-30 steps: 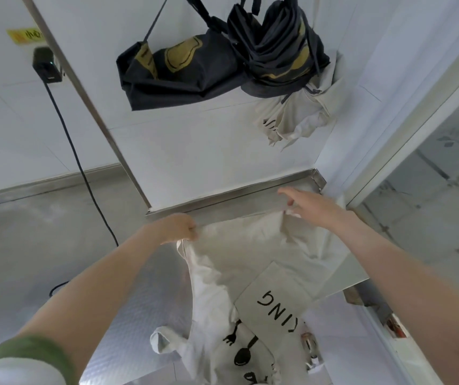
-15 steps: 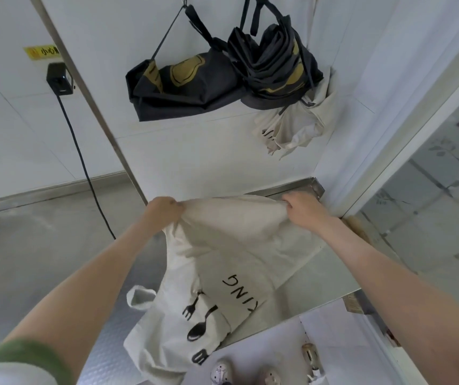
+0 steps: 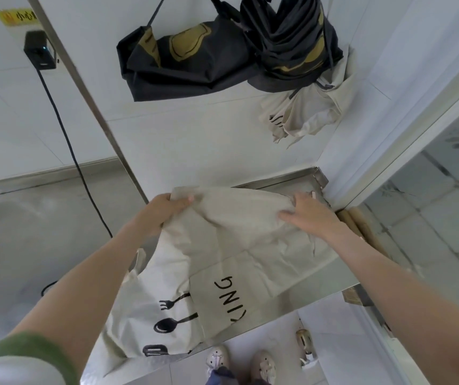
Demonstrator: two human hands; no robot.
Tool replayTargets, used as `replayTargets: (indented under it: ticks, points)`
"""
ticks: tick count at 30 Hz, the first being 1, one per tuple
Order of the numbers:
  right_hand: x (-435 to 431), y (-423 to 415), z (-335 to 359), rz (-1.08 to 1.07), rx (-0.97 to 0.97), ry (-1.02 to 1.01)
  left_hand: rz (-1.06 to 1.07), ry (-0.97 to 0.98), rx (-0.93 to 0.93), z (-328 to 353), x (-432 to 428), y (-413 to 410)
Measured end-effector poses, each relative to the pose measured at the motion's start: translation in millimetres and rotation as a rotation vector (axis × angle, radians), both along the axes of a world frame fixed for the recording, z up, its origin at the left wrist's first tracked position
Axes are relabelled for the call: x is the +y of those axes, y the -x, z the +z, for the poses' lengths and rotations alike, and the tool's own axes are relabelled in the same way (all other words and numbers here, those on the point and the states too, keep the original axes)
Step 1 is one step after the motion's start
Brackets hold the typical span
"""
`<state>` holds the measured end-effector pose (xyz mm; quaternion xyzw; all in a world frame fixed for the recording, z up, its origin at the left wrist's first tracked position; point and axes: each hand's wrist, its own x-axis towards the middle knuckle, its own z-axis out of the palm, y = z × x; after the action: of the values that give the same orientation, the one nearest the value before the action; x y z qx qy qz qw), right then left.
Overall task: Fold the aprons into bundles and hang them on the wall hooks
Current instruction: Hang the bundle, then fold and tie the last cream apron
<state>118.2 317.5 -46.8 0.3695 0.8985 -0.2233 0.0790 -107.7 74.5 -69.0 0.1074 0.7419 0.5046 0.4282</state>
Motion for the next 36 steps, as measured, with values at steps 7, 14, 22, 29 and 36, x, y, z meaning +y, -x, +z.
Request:
replayTargets:
  ticks: [7, 14, 22, 29, 36]
  points:
    - [18, 0, -27, 0.131, -0.131, 0.107, -0.565, 0.490, 0.126, -55, -25, -1]
    - [24, 7, -55, 0.319, 0.198, -0.333, -0.149, 0.500, 0.963, -56, -10, 5]
    - [22, -34, -99, 0.453, -0.210, -0.294, -0.797, 0.169, 1.312, -102, -47, 22]
    - [22, -29, -113, -0.088, 0.007, -0.037, -1.065, 0.498, 0.850, -83, -42, -2]
    - [18, -44, -117, 0.139, -0.286, 0.289, -0.652, 0.402, 0.972, -93, 16, -11]
